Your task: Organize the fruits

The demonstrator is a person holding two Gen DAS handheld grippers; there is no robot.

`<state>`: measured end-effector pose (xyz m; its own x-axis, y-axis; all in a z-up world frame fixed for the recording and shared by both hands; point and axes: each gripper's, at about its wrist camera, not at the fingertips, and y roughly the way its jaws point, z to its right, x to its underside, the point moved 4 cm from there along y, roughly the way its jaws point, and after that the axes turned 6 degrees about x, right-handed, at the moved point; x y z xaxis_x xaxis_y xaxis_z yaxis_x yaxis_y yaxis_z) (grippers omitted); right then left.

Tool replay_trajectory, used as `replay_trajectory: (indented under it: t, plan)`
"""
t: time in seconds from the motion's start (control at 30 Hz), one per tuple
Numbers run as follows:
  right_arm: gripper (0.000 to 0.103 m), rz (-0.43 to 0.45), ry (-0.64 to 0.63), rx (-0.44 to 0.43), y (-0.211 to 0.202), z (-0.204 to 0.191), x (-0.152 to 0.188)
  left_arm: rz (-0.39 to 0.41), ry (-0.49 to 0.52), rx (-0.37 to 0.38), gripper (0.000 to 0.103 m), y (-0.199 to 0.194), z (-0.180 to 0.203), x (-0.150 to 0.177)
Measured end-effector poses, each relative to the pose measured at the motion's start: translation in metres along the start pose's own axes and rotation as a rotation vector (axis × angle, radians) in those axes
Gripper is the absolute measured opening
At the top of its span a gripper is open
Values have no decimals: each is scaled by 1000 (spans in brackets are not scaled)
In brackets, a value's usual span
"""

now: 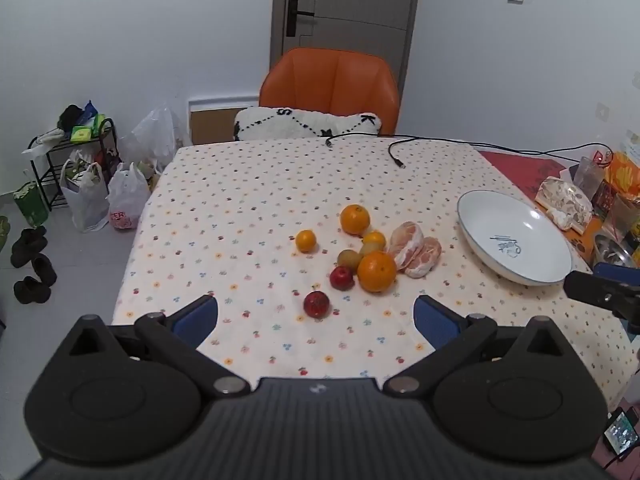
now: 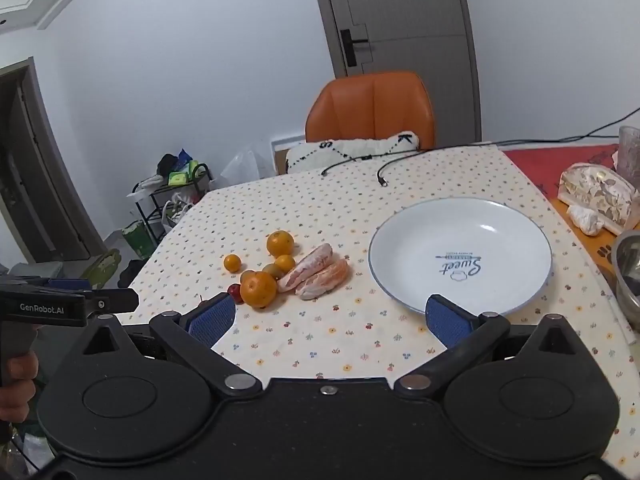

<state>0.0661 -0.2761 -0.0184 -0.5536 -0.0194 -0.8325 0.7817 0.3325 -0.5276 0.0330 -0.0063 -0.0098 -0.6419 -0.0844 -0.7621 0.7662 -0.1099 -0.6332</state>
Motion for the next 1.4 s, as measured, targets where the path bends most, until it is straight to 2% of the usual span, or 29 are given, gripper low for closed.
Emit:
replay_trajectory:
  t: [0.67,1.4]
  plan:
    - [103,-26,-2,7,4,2,7,-1,1,-4,103,1,1,4]
    - [103,-13,-3,1,-2,0,8,17,1,-2,103,-8,1,7]
